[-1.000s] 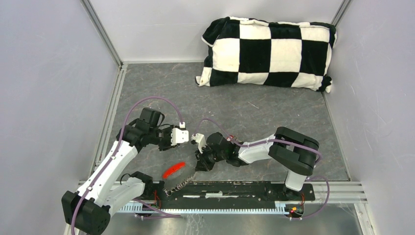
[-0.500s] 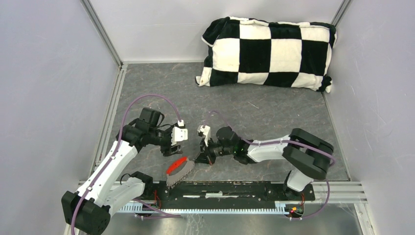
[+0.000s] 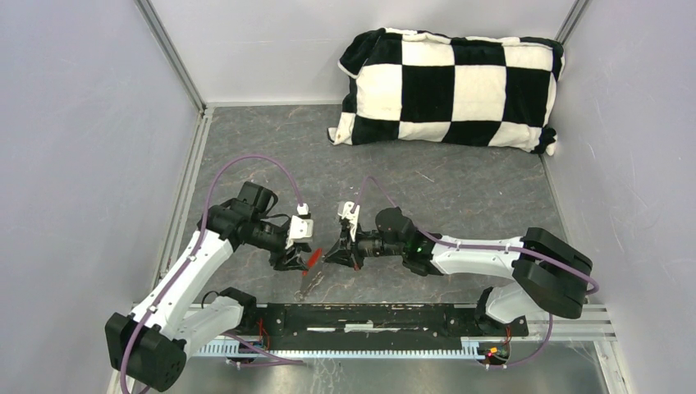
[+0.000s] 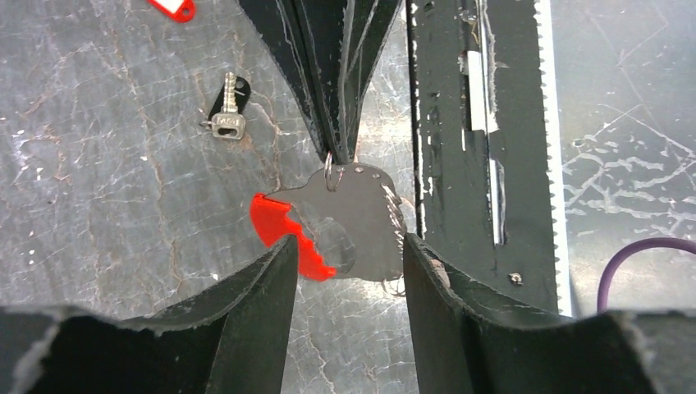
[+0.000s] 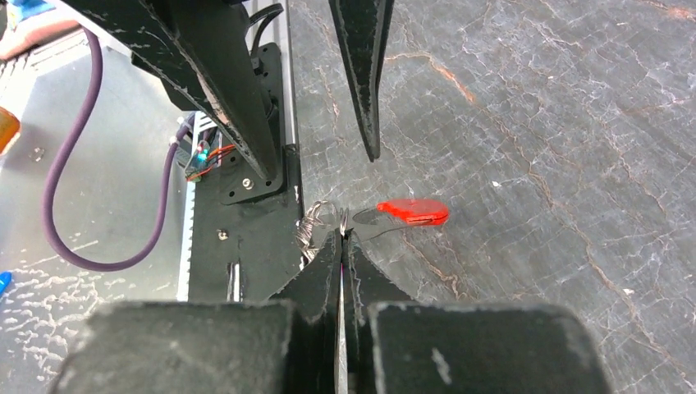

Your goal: Put the keys on the keyring

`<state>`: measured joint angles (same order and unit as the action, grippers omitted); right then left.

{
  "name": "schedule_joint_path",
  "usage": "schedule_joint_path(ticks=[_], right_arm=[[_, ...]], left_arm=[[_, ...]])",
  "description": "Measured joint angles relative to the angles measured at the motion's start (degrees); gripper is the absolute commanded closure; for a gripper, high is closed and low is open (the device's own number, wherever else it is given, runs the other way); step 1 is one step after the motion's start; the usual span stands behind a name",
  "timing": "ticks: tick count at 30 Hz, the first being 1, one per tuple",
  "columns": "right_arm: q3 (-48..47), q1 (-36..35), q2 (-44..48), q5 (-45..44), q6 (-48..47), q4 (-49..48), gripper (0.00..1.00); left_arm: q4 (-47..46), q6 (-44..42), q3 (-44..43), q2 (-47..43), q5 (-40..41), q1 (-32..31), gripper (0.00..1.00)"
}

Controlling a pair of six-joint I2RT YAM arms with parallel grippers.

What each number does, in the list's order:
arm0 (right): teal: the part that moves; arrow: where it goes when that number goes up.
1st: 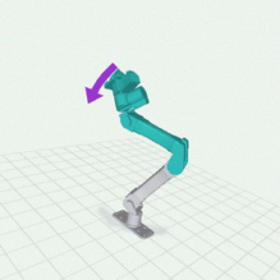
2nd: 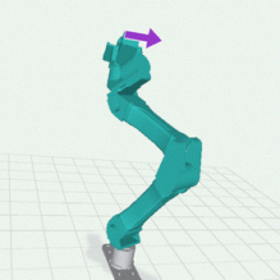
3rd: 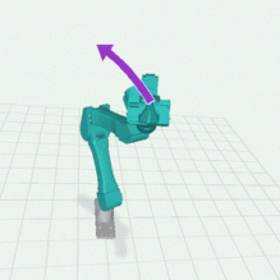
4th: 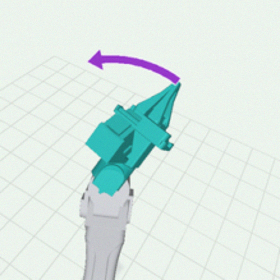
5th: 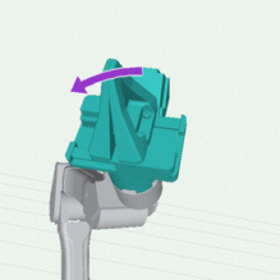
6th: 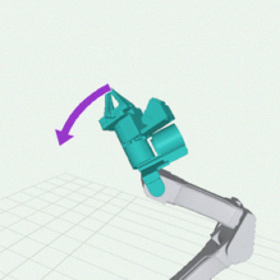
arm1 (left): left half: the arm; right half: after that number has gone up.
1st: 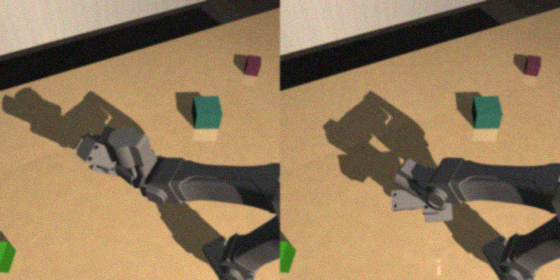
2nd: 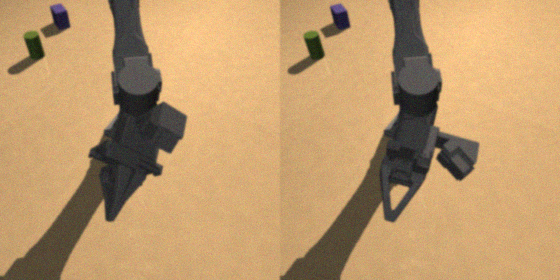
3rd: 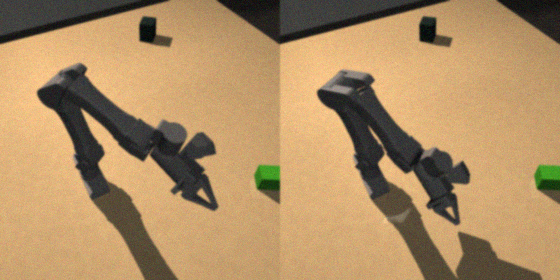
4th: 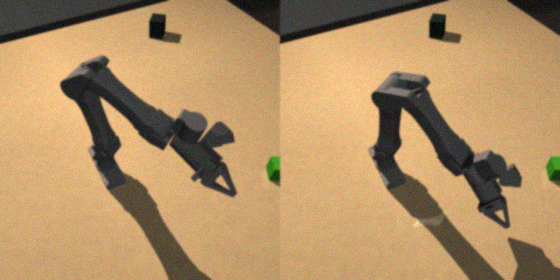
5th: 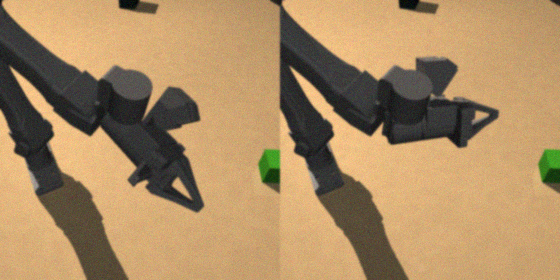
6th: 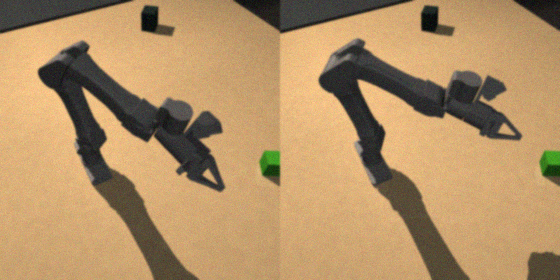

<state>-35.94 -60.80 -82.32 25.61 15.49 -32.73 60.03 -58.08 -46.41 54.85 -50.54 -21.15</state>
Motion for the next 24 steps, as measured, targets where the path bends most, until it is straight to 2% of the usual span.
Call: schedule_joint_path(ticks=[9, 21, 24], right_arm=[[-5.57, -1.42, -0.02, 0.00, -3.96, 6.40, 1.00], [-8.90, -2.21, -1.25, 0.26, -5.60, 8.81, 1.00], [-8.96, -2.21, -1.31, 0.31, -5.86, 8.90, 1.00]], left_arm=[[1.20, -2.12, -2.10, 3.41, -2.38, -0.20, 0.48], [1.16, -2.27, -2.49, 3.54, -2.58, -0.20, 0.74], [1.20, -2.27, -2.67, 3.52, -2.56, -0.20, 0.75]])
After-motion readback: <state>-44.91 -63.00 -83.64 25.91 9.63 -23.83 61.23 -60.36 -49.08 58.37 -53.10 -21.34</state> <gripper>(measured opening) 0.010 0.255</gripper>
